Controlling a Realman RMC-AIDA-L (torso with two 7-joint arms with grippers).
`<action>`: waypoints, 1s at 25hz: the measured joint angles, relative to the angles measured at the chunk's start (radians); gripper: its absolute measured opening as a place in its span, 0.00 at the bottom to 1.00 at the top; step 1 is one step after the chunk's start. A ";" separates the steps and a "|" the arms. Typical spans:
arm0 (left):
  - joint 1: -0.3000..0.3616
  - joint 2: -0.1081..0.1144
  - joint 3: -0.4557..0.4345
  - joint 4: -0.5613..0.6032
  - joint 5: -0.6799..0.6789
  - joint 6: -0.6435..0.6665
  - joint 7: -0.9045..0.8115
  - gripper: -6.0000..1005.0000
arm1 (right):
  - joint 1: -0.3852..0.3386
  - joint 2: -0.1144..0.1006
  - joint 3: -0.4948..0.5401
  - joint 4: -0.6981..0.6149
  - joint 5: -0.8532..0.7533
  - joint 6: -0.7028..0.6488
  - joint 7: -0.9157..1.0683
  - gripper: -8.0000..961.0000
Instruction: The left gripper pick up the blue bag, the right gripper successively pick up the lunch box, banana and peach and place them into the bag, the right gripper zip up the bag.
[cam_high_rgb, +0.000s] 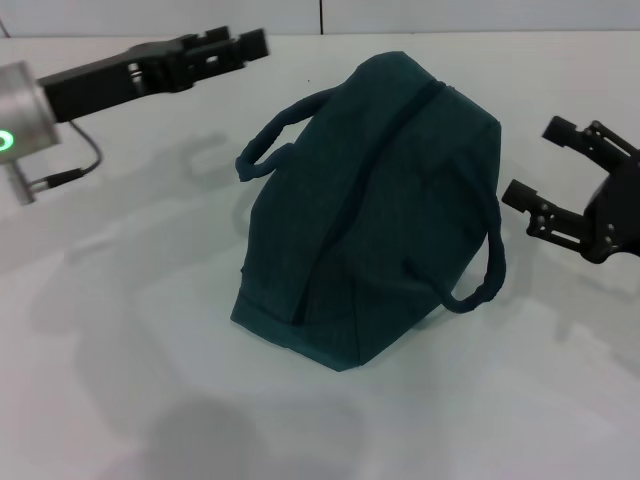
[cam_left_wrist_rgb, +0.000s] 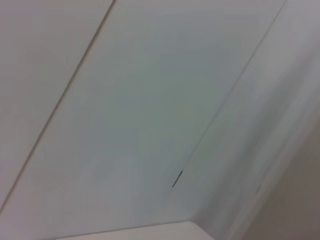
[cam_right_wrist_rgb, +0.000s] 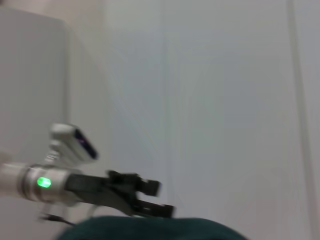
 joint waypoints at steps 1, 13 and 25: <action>0.009 0.008 -0.001 0.003 0.001 0.011 0.010 0.84 | 0.005 -0.001 0.001 -0.008 -0.011 -0.016 0.020 0.87; 0.147 0.088 -0.014 0.094 0.004 0.300 0.175 0.88 | 0.049 0.028 0.000 -0.246 -0.336 -0.110 0.273 0.87; 0.243 0.077 -0.006 0.161 0.116 0.581 0.293 0.88 | 0.084 0.062 -0.073 -0.201 -0.420 -0.041 0.285 0.87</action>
